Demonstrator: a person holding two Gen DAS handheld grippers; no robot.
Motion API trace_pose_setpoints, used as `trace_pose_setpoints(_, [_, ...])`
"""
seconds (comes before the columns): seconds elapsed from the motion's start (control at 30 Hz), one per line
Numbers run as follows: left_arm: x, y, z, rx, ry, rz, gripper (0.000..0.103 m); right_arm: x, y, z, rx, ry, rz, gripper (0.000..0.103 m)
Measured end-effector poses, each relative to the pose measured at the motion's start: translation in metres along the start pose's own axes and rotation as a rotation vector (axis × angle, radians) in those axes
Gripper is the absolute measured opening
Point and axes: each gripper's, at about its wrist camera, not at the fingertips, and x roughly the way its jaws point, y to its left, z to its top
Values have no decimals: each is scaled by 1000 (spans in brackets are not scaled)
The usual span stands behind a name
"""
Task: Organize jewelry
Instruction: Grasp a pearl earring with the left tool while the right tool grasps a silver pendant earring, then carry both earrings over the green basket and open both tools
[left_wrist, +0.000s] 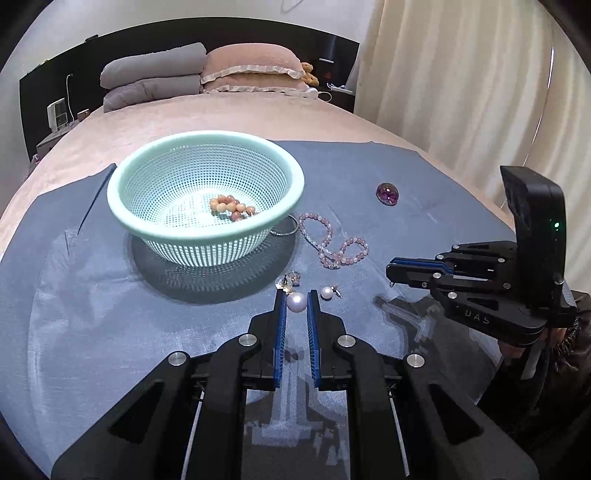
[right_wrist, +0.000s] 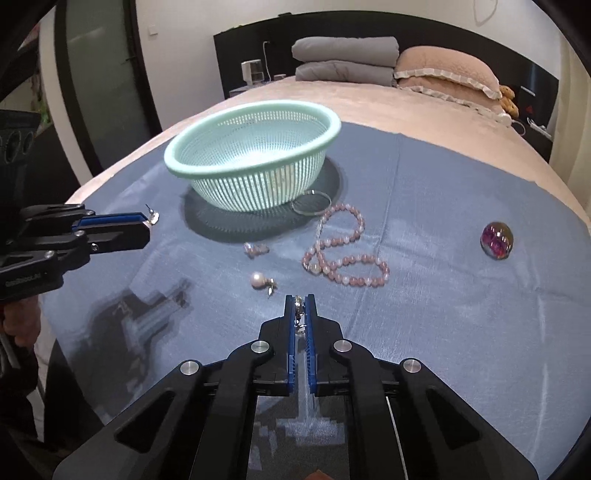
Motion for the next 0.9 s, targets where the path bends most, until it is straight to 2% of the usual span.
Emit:
trace_pose_setpoints(0.17, [-1,13,24,5,-33,15,12,-12,9,51,-53,-90,28,5])
trace_pose_setpoints(0.33, [2,32,51,12,-64,38,12,2,10,95,-62,-126,64,5])
trace_pose_setpoints(0.53, [21,73,73,-4,-41,75,12,48,-2,124,-27,-78,112,5])
trace_pose_setpoints(0.73, [43,106,78,-14,15,99,13,82,-16,130,-6,-21,115,8])
trace_pose_setpoints(0.8, [42,110,78,-12,10,94,25,81,-20,129,5,-25,121,18])
trace_pose_setpoints(0.87, [39,110,79,-6,-9,89,55,80,-23,128,14,-28,139,54])
trace_pose_setpoints(0.9, [37,110,79,-1,-16,85,57,78,-25,127,15,-34,137,55])
